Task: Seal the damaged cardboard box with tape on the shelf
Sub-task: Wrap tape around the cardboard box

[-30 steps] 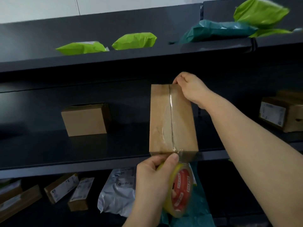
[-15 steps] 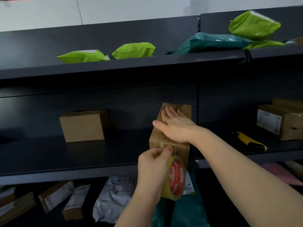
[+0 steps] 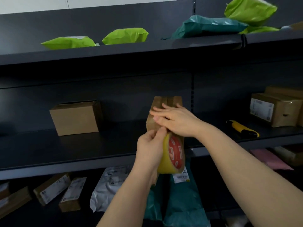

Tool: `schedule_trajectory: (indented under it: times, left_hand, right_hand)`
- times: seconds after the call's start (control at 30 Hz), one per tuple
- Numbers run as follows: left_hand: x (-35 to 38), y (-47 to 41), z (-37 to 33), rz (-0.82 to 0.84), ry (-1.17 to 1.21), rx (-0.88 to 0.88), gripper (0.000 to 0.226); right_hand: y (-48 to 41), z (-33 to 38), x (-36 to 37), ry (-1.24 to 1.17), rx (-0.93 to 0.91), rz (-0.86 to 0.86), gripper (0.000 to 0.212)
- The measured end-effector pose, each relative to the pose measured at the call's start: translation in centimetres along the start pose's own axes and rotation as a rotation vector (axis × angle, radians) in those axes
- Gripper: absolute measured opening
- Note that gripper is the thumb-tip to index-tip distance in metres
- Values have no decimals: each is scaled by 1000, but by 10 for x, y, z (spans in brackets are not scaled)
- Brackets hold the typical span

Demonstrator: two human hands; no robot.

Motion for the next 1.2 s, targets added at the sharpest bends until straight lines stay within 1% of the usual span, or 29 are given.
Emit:
schedule_trajectory:
  times: [0.07,0.13,0.2,0.27,0.37,0.4,0.47,0.5,0.53,0.6,0.67,0.7,0.73,0.77,0.83,0.87,0.93,1.0,1.03,1.1,1.2]
  left_hand:
    - [5,6,-3,57,8,45,21]
    - [8,18,-4,122,37,105,23]
    - [0,27,2,108,58,166,32]
    - [-10,29,10,74,16,197,41]
    - [-6,27,25,86,-110,209,40]
    - [-5,26,32,57,-173,209,39]
    - [-8,25,52,-21,-262,142,44]
    - [-9,27,62,-41,-234,89,45]
    - [-7,29,70,-26,-174,54,43]
    - [-1,36,80,33,-144,75,37]
    - [-1,39,86,56,-241,171,26]
    - [-6,35,90,26,-304,183,23]
    - [-14,27,98,-15,-356,159,25]
    - [-20,20,106,-35,-348,82,29]
    - [-21,10,124,-7,-224,-82,33]
    - [-18,6,129,0,-171,-123,33]
    - [-13,2,137,-19,-111,-179,34]
    - [-9,-2,143,-47,-86,-233,38]
    - [-9,-4,145,-58,-78,-254,41]
    - [-8,-9,147,-70,-65,-281,46]
    - [-7,-14,146,-61,-27,-313,45]
  right_hand:
    - [-7,-5,-1,-29,21,15,52]
    - [-10,-8,-3,-64,37,-1,53]
    - [-12,-11,-2,-96,50,-8,51]
    - [-13,-11,1,-94,42,2,46]
    - [-14,-10,2,-94,29,-8,41]
    - [-13,-9,1,-82,29,-10,40]
    - [-13,-9,1,-46,37,-8,41]
    - [-12,-9,0,-30,35,-13,42]
    - [-11,-8,-1,-16,29,-21,44]
    - [-10,-7,-1,6,29,-14,51]
    - [-11,-8,0,34,40,23,61]
    - [-12,-9,0,43,46,39,63]
    - [-13,-9,-1,47,50,49,63]
    - [-13,-9,-2,45,52,53,63]
    - [-15,-9,-3,43,48,45,64]
    - [-15,-9,-3,41,48,42,66]
    - [-14,-9,-3,35,46,53,74]
    - [-15,-11,-1,28,37,75,88]
    - [-15,-11,0,22,32,80,91]
    - [-16,-13,0,16,21,72,89]
    - [-18,-15,0,18,5,64,88]
Point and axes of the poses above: each hand's wrist, its own y-axis away from the middle knuckle, its own x-axis out of the palm, z = x × y, the point moved 8 cm from there along -y, towards the middle knuckle, and after that the axes turned 2 degrees about -x, right-handed, at the moved point
